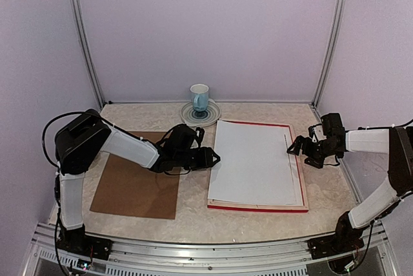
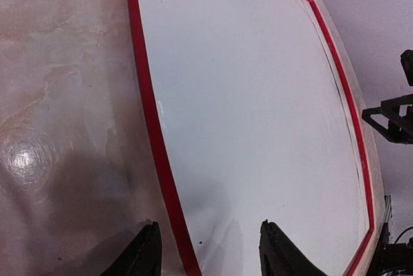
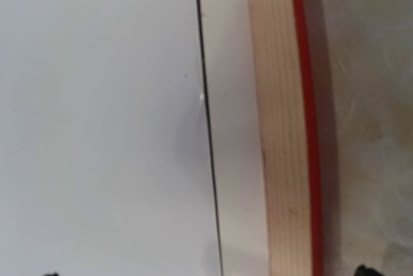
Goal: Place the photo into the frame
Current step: Move the photo to the mat board.
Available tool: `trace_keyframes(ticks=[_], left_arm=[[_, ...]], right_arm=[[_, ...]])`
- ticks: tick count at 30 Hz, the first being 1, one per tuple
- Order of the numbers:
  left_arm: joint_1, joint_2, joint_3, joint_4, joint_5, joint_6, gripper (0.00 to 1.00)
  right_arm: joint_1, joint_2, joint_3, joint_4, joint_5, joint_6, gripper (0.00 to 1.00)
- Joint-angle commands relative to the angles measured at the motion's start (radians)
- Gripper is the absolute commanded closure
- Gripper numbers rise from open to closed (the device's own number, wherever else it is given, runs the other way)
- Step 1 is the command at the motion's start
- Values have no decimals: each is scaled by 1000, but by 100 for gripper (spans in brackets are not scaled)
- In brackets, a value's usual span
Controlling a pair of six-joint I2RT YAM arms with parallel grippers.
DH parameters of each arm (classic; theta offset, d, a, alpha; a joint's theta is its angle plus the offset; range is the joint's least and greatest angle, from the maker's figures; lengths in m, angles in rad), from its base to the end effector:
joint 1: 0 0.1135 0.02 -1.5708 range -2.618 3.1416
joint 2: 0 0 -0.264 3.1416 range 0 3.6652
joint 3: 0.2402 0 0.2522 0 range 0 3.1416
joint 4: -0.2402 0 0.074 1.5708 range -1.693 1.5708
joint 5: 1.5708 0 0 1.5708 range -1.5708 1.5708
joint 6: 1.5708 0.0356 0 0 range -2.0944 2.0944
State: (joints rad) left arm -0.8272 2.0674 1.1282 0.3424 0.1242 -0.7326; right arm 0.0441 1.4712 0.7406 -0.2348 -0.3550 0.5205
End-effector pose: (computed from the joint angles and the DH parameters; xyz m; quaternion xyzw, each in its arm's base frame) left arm 0.2873 -0.3189 0.1219 0.0707 0.8797 -0.3674 0.2935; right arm 0.2765 0.0246 0.1691 0.1705 0.9254 0.2436 0.2349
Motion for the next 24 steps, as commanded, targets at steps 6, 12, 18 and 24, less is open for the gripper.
trace_keyframes(ticks=[6,12,18,24], left_arm=[[-10,32,36,28,38,7,48],[-16,19,40,59,67,8,48],[-21,-3,38,71,67,14,48],[-21,-24,33,82,66,16,48]], right_arm=[[-9,6,12,4,-3,-6,1],[-10,8,13,5,-6,-5,1],[-9,15,18,4,-8,-5,1],[-10,18,17,6,-12,-5,1]])
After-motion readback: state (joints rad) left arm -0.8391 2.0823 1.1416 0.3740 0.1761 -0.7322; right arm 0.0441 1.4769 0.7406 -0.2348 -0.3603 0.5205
